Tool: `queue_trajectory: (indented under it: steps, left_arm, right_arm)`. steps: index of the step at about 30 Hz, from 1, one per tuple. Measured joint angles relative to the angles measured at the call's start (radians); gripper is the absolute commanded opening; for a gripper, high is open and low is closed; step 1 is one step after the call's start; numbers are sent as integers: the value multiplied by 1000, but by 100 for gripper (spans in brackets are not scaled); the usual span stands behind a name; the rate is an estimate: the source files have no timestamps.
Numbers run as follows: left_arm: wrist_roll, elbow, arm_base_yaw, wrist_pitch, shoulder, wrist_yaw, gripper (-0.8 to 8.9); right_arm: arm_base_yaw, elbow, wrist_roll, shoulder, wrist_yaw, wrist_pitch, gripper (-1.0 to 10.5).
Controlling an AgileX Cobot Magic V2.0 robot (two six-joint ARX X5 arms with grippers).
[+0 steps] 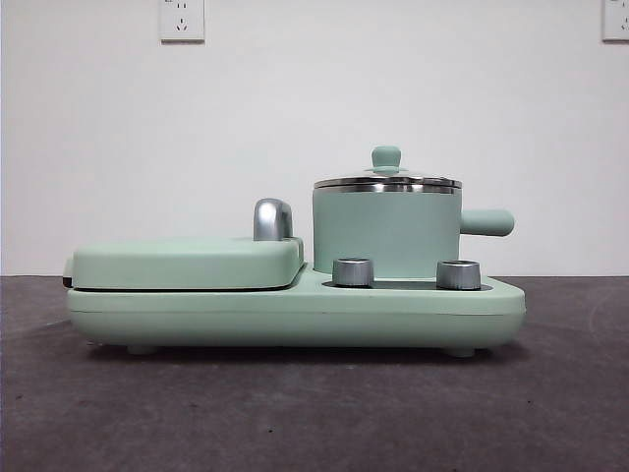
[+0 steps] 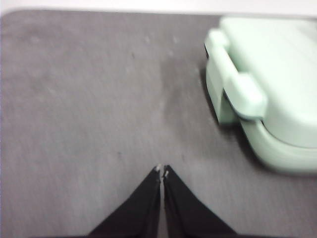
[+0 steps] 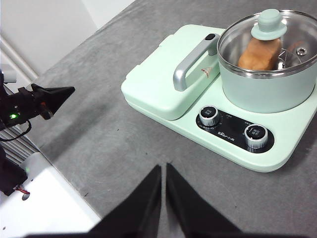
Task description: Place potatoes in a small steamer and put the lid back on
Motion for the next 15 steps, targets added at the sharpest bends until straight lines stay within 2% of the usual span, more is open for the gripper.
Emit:
queue_trajectory:
  steps: [5, 15]
  left_arm:
    - [3, -44, 11, 127, -11, 0, 8]
    - [-14, -45, 11, 126, -10, 0, 9]
  right_arm:
    - [0, 0, 0, 0, 0, 1, 11]
    - [0, 0, -1, 0, 0, 0, 11]
